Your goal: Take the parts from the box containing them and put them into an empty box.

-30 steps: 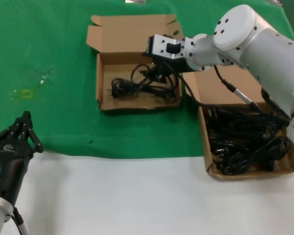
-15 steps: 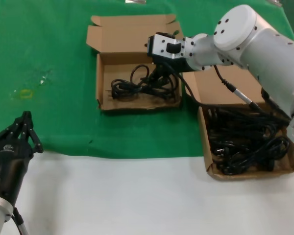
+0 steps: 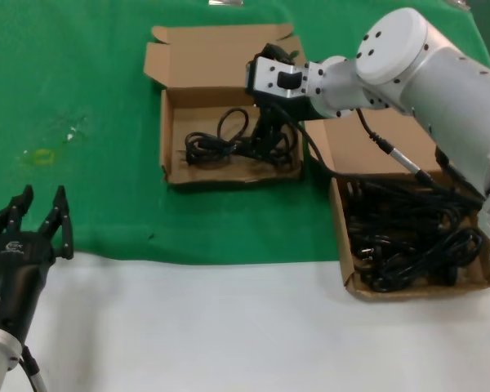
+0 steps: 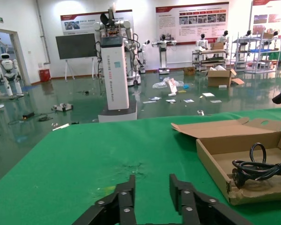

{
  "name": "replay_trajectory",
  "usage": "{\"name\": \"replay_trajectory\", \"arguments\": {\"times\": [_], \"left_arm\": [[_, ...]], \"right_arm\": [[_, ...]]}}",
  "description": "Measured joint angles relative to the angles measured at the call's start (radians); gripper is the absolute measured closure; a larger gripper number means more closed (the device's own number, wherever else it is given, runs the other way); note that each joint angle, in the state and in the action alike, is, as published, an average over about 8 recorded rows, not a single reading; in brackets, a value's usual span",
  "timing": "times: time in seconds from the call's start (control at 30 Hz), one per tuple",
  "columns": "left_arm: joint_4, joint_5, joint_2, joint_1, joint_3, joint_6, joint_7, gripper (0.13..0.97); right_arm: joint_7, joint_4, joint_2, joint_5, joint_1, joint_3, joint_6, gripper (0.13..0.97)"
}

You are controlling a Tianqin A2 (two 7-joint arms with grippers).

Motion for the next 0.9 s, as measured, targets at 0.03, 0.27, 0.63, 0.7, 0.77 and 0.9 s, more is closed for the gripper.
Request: {"name": "replay_trajectory", "arguments": {"times": [0.03, 0.27, 0.63, 0.7, 0.77, 0.9], "left_arm": [[0.000, 0.000, 0.000, 0.000, 0.000, 0.000, 0.000, 0.872], [0.000, 0.000, 0.000, 0.000, 0.000, 0.000, 0.000, 0.746], [0.000, 0.000, 0.000, 0.000, 0.000, 0.000, 0.000, 0.514], [0.000, 0.000, 0.000, 0.000, 0.000, 0.000, 0.000, 0.464], [0.000, 0.000, 0.000, 0.000, 0.000, 0.000, 0.000, 0.414], [0.000, 0.000, 0.000, 0.000, 0.000, 0.000, 0.000, 0.315]], "right_arm": [[0.000, 0.000, 0.000, 0.000, 0.000, 0.000, 0.000, 0.251], [0.000, 0.000, 0.000, 0.000, 0.000, 0.000, 0.000, 0.205], [0.004, 0.021, 0.004, -0.001, -0.021, 0.017, 0.008, 0.135], [0.008, 0.040, 0.009, -0.001, -0.041, 0.033, 0.016, 0.133], [0.014, 0.067, 0.014, -0.002, -0.068, 0.055, 0.027, 0.130], [0.028, 0.131, 0.028, -0.004, -0.132, 0.106, 0.054, 0.129]]}}
